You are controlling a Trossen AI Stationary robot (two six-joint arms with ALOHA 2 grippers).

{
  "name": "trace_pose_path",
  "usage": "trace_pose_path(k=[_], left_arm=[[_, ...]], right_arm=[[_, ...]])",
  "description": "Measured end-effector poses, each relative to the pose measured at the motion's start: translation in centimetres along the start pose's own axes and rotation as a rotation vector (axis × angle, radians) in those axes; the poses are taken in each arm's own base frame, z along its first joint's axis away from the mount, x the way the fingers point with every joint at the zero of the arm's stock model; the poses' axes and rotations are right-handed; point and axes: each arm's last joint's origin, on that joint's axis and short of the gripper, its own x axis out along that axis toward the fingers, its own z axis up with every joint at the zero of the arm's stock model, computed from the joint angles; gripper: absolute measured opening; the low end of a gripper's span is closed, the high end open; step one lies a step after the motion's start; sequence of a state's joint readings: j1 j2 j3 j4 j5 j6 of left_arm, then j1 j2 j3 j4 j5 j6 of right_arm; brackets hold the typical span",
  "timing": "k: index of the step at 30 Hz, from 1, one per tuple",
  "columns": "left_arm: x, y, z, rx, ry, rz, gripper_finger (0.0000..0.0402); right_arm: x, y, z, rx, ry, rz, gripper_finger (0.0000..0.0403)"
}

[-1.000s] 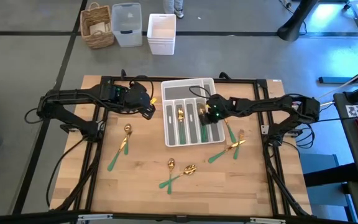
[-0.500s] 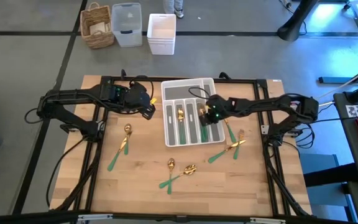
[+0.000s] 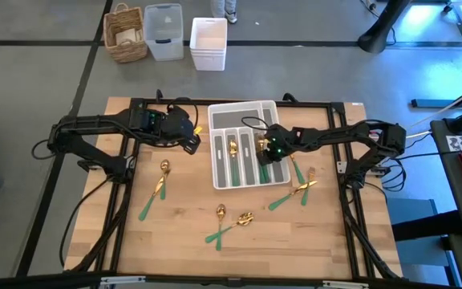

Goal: Sort silverware
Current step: Put the top left knife into the silverware organizer

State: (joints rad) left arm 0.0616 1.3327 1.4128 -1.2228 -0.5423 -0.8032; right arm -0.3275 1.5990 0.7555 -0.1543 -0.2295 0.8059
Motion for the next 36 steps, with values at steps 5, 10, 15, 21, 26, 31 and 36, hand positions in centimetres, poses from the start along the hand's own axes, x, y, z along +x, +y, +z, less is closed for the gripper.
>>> trace_pose_path(k=[5, 10, 15, 21, 26, 31, 36], left_arm=[[0.0, 0.0, 0.0, 0.007, 0.0, 0.0, 0.0153], [0.1, 0.0, 0.0, 0.147, 0.065, -0.068, 0.0153], [0.7, 0.5, 0.4, 0.235, 0.176, -0.186, 0.0153], [2.0, 2.5, 1.6, 0.305, 0.247, -0.222, 0.0153], [3.7, 4.8, 2.0, 0.385, 0.382, -0.166, 0.0153], [5.9, 5.6, 2.7, 0.491, 0.448, -0.146, 0.0153], [8.8, 5.7, 3.1, 0.566, 0.529, -0.137, 0.0153]], right_arm=[[-0.4, 0.1, 0.0, -0.001, -0.002, 0.005, 0.0063], [-2.3, 1.0, 0.2, -0.02, -0.05, 0.066, 0.006], [-4.8, 1.9, 0.3, -0.043, -0.119, 0.137, 0.006], [-8.0, 2.9, 0.2, -0.074, -0.207, 0.229, 0.006], [-11.3, 3.8, 0.0, -0.111, -0.315, 0.342, 0.006], [-14.6, 4.7, -0.3, -0.155, -0.446, 0.477, 0.006], [-17.0, 5.0, -0.8, -0.185, -0.526, 0.557, 0.006]])
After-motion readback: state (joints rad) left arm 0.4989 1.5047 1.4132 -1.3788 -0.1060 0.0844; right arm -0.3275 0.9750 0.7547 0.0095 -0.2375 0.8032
